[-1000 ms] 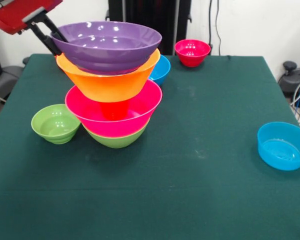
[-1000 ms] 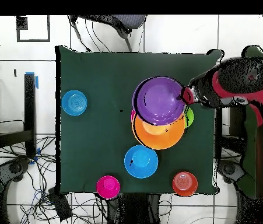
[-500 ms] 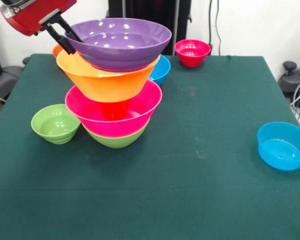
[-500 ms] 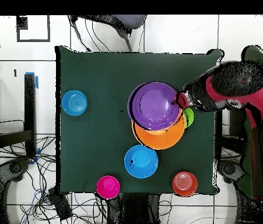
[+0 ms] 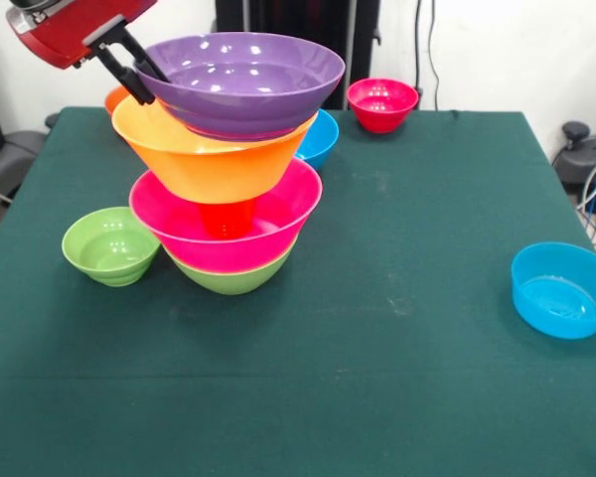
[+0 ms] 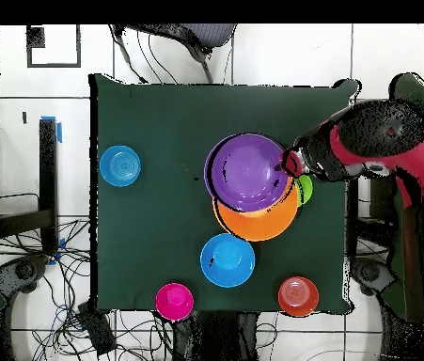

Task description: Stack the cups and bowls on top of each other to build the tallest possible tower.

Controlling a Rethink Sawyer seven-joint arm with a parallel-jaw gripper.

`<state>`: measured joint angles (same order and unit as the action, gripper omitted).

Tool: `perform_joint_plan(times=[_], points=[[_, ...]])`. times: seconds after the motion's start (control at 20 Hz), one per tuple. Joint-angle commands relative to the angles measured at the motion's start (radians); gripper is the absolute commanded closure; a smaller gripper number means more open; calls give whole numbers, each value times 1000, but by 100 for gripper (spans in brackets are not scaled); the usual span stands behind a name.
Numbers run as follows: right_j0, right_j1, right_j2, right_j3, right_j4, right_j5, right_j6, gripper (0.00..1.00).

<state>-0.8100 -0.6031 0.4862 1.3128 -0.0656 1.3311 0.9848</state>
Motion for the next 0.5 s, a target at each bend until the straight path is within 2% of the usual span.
perform_joint_plan(times=[0.05, 0.3, 0.5], points=[[28, -4, -27, 63, -5, 19, 123, 100], [20, -12, -27, 69, -6, 31, 113, 100], [20, 11, -25, 38, -15, 42, 103, 100]])
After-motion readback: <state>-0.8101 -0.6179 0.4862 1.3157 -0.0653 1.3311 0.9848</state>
